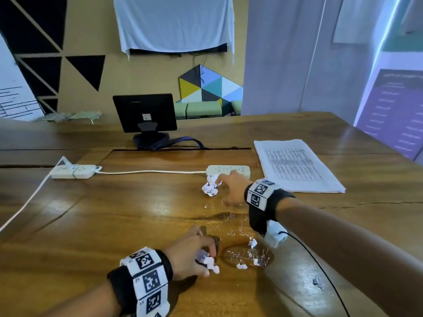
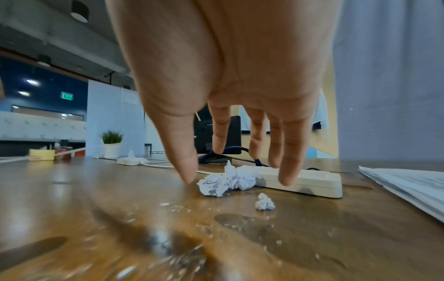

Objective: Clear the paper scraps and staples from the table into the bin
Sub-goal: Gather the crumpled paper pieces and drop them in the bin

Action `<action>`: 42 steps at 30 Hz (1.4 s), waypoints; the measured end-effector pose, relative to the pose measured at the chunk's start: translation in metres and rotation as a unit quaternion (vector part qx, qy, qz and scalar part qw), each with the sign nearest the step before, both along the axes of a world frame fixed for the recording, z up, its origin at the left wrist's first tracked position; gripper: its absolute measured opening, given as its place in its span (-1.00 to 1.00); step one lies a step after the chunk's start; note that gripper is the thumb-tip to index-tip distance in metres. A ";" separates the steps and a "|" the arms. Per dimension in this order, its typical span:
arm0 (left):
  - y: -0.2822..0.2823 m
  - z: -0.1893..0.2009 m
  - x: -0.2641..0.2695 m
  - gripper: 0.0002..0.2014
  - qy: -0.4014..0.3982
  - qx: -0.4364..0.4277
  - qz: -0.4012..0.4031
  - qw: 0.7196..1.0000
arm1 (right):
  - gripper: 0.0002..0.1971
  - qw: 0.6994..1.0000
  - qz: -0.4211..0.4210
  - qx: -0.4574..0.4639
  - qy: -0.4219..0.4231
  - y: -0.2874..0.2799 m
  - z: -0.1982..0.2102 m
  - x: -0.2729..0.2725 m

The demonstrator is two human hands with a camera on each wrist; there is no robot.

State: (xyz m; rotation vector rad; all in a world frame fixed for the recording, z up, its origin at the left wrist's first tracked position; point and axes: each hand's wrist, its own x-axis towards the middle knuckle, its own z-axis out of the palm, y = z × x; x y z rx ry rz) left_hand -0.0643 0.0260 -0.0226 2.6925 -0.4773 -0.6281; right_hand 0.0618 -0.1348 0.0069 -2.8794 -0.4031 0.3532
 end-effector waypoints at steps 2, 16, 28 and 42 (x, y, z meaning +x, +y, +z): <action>0.003 -0.003 0.004 -0.70 -0.018 -0.016 -0.003 1.000 | -0.34 1.000 -0.004 -0.023 -0.017 0.010 -0.005 0.018; 0.002 -0.005 0.030 -0.71 -0.081 -0.088 -0.045 0.992 | -0.59 0.990 0.130 -0.048 -0.028 0.031 -0.029 0.064; 0.003 -0.001 0.008 -0.77 -0.130 -0.014 -0.047 0.990 | -0.69 0.989 0.128 0.040 0.062 -0.036 0.004 0.024; -0.021 -0.003 -0.014 -0.67 -0.082 0.022 -0.011 0.996 | -0.76 0.979 0.203 0.006 0.021 -0.068 -0.025 -0.079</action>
